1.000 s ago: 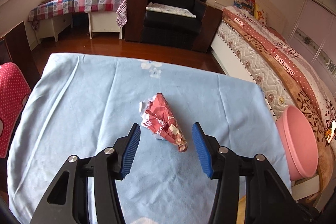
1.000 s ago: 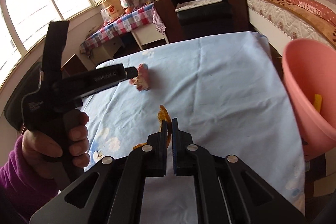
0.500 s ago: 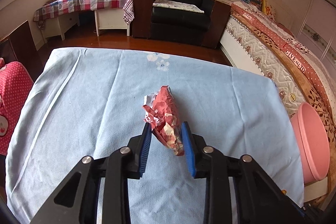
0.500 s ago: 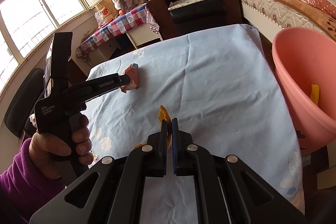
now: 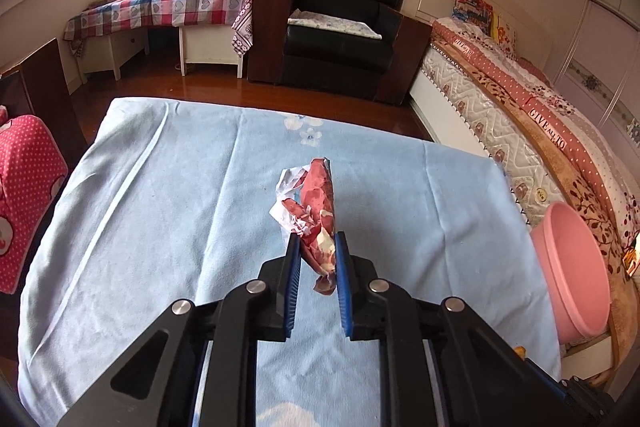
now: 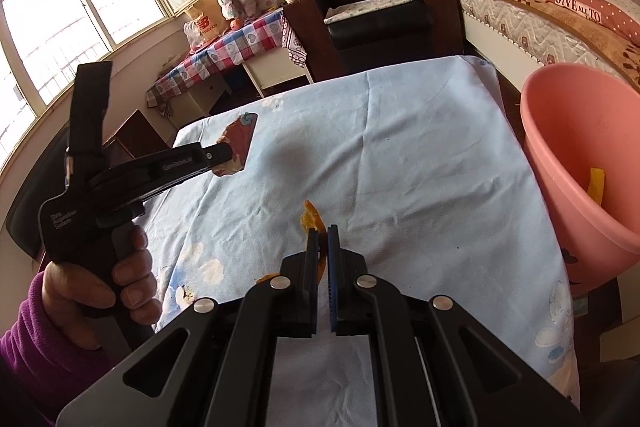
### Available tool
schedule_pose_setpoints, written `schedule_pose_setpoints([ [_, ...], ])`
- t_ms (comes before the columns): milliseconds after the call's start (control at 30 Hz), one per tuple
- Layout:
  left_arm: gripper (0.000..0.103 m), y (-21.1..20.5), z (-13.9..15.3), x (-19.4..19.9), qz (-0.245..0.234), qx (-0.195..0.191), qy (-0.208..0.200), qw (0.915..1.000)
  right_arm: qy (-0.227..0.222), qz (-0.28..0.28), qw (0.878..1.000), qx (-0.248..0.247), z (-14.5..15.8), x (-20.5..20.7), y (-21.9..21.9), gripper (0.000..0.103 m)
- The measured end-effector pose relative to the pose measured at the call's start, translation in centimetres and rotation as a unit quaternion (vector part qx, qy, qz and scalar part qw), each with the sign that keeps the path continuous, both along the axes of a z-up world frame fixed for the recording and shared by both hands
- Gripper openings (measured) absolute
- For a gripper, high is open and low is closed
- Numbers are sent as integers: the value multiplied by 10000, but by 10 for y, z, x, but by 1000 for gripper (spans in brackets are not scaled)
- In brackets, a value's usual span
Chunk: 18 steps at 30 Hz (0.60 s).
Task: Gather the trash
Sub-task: 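Lift the red wrapper and yellow chip and carry both over the pink bucket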
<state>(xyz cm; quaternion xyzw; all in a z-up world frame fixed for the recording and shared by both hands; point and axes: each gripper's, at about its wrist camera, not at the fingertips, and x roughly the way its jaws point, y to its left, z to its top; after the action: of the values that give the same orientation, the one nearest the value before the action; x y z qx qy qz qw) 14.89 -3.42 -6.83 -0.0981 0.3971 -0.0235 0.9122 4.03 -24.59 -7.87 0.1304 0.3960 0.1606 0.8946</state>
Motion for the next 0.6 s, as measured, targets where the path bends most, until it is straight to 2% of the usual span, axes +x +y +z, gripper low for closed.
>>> schedule_pose_setpoints([
  [300, 16, -6, 28, -41, -10, 253, -363, 9990, -199, 2, 9998, -70, 14, -15, 5, 4],
  [600, 16, -20, 46, -73, -107, 322, -540, 9980, -405, -81, 9990, -149, 32, -33, 4, 4],
])
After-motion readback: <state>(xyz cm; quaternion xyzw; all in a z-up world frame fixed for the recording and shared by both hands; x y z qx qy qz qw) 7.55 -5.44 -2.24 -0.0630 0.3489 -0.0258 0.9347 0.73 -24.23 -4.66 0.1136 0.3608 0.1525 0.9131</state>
